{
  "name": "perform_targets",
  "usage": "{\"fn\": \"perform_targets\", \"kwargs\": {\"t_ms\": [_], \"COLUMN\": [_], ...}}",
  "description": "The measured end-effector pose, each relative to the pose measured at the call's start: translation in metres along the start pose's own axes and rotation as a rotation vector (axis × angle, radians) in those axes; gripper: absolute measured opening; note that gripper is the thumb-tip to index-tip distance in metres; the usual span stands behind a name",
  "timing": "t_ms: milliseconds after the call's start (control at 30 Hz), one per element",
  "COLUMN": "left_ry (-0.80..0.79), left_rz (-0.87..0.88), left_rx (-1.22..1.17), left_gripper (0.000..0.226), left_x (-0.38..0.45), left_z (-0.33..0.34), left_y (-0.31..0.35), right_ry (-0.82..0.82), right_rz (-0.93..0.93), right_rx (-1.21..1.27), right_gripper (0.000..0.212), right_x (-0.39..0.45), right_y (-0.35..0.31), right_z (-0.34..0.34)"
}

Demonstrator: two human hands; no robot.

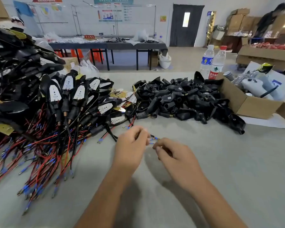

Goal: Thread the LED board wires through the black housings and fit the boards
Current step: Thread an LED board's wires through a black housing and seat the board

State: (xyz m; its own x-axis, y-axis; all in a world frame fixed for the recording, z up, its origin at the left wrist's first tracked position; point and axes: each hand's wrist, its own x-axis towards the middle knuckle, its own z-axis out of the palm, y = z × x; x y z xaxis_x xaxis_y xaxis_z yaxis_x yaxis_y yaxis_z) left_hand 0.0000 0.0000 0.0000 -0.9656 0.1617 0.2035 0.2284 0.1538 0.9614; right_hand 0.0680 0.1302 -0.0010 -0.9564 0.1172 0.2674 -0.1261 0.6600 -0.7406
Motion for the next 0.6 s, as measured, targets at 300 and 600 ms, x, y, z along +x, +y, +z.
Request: {"fn": "perform_targets", "kwargs": {"t_ms": [300,600], "left_ry": [0.073,0.198], "left_rz": [-0.012,0.003], "left_rx": [0.987,1.041], "left_gripper": [0.031,0.021], "left_x": [0.085,0.091], "left_z": [0.012,0.000], "left_y": [-0.053,-0.056], "right_ry": [-0.001,-0.011], "right_rz": [0.046,0.015], "right_rx": [-0.286,-0.288], "right_gripper": [0.022,0.019], "right_x": [0.096,0.106], "right_y": [0.039,0.045], "right_z": [0.040,0.045]}}
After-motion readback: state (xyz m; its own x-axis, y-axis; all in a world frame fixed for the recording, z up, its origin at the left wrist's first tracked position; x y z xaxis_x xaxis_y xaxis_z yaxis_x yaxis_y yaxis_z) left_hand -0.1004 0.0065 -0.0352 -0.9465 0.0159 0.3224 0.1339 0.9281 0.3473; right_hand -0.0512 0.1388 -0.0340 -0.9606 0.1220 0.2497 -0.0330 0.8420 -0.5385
